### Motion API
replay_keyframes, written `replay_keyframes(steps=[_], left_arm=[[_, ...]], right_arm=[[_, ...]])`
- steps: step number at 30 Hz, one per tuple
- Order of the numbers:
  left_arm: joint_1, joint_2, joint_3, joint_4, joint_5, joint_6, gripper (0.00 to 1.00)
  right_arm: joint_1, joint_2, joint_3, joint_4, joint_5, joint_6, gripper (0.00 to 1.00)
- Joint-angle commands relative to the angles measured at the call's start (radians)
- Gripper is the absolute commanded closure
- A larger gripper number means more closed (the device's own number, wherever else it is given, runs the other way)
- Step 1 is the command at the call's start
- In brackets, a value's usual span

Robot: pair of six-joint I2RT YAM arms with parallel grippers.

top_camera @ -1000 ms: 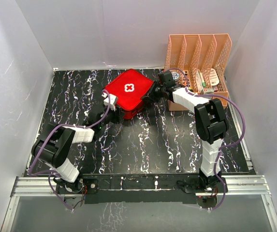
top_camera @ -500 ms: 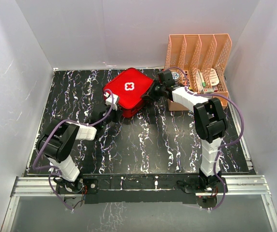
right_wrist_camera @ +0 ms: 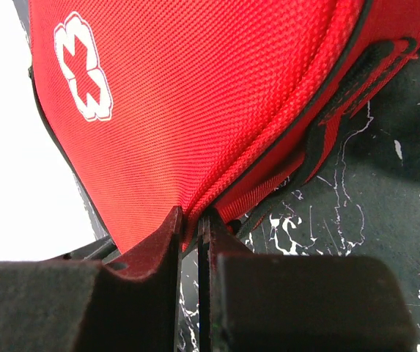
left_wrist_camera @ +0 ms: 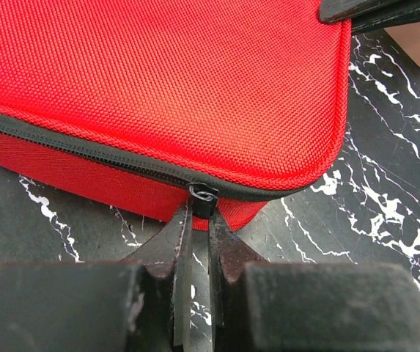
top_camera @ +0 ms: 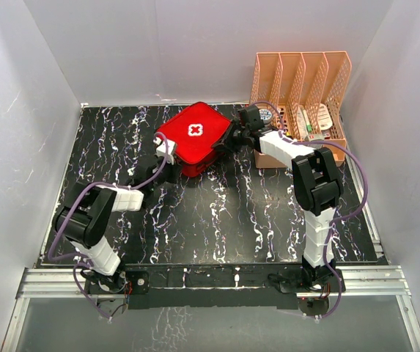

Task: Organize the medicine kit
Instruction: Zip the medicine pouch at the center of the board.

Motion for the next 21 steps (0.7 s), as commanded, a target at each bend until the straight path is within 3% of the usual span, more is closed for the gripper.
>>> replay_keyframes(steps=[1, 21], left_arm=[[0.067, -0.09, 0.057, 0.008, 0.053, 0.006, 1.0], [0.285, -0.062, 0.142, -0.103, 0.18, 0.067, 1.0]], right_arm=[[0.023, 0.004, 0.007, -0.023, -0.051, -0.042, 1.0], [0.02, -0.033, -0.037, -0.001, -0.051, -0.035, 1.0]])
